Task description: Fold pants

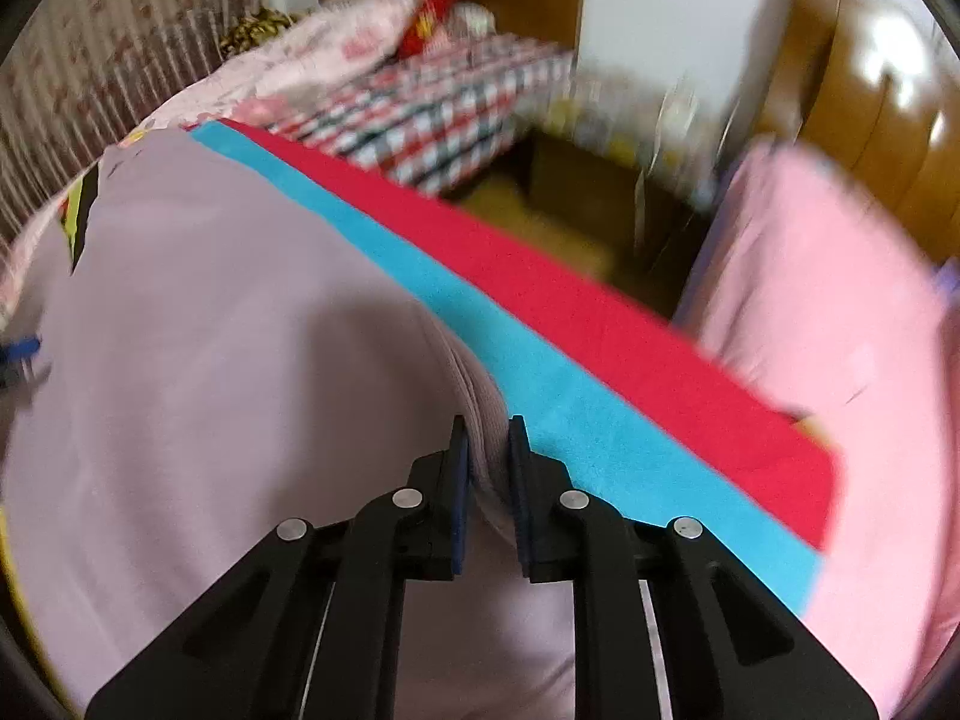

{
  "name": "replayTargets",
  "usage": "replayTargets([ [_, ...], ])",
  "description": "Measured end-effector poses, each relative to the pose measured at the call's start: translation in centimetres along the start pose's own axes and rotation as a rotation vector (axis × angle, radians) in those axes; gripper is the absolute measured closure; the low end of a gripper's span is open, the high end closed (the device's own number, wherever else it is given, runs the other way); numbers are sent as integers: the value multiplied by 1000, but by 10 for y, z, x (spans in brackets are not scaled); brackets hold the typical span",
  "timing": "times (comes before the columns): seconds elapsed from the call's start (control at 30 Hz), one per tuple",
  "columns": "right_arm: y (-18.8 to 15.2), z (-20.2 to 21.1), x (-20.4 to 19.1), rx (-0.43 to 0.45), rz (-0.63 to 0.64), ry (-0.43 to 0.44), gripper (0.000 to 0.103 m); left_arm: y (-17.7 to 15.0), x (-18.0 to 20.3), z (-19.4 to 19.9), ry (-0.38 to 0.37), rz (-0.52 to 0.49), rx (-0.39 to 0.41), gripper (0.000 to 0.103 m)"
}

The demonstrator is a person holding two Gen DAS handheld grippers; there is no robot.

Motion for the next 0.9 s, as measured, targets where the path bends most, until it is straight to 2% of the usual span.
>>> replayTargets([
  [0.13,10,87,-65,206,112,-138,87,26,10,9,-86,65,29,2],
  [0.23,-9,143,-129,307,164,-221,87,46,20,17,-159,95,56,2],
  [0.33,-43,180,-188,373,156,-266,88,50,28,29,-215,127,61,2],
  [0.43,-97,198,-240,373,123,-300,88,35,27,42,-242,146,44,2],
  [0.47,-113,204,-247,363,104,-305,88,26,26,43,-247,143,21,2],
  [0.53,-143,186,-256,328,3,-284,88,9,24,41,-250,130,-23,2],
  [0.6,-152,172,-261,312,-24,-290,88,-4,21,30,-232,115,-80,2],
  [0.7,-147,166,-259,334,-58,-314,88,-15,13,12,-220,122,-144,2],
  [0.77,-141,179,-257,379,-109,-319,87,-15,7,5,-210,144,-150,2],
  [0.9,-127,204,-251,458,-144,-342,88,-5,3,-1,-256,235,-147,2],
])
Point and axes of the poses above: each gripper's, at about its wrist camera, not at the fingertips, and z roughly against the way its jaws point, x to its right, y to its top, the point moved 9 cm from there along -z, roughly the way its jaws point, and after that the axes turned 9 degrees about x, right-handed, at the moved point
